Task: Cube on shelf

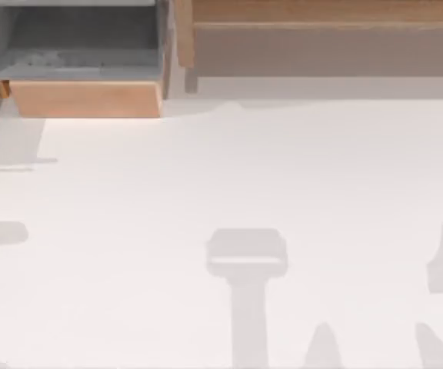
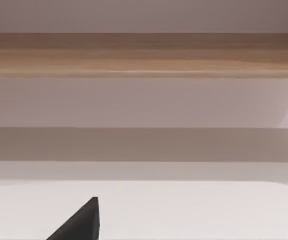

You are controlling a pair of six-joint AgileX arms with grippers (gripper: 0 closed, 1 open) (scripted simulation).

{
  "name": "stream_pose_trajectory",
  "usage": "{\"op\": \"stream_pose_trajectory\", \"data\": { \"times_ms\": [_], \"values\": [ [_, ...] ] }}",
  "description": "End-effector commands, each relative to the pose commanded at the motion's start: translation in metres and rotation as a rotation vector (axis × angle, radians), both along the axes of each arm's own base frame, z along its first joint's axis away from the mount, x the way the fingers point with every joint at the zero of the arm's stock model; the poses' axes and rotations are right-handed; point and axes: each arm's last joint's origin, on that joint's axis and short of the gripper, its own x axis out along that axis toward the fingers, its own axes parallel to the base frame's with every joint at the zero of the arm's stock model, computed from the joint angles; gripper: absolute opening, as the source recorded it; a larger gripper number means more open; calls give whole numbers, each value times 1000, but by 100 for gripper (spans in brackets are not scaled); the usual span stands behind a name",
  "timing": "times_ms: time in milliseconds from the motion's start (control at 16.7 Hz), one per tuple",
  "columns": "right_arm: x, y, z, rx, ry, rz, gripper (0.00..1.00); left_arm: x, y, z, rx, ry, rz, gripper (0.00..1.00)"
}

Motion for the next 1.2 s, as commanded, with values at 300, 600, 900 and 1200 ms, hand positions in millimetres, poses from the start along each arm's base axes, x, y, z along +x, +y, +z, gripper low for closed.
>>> {"op": "stream_pose_trajectory", "data": {
  "times_ms": [300,600,900,1200],
  "values": [
    [0,0,0,0,0,0,100,-46,0,-2,-7,7,-3,0],
    [0,0,0,0,0,0,100,-58,0,0,-4,2,-3,0],
    [0,0,0,0,0,0,100,-58,0,0,-4,2,-3,30],
    [0,0,0,0,0,0,100,-58,0,0,-4,2,-3,68]
  ]
}}
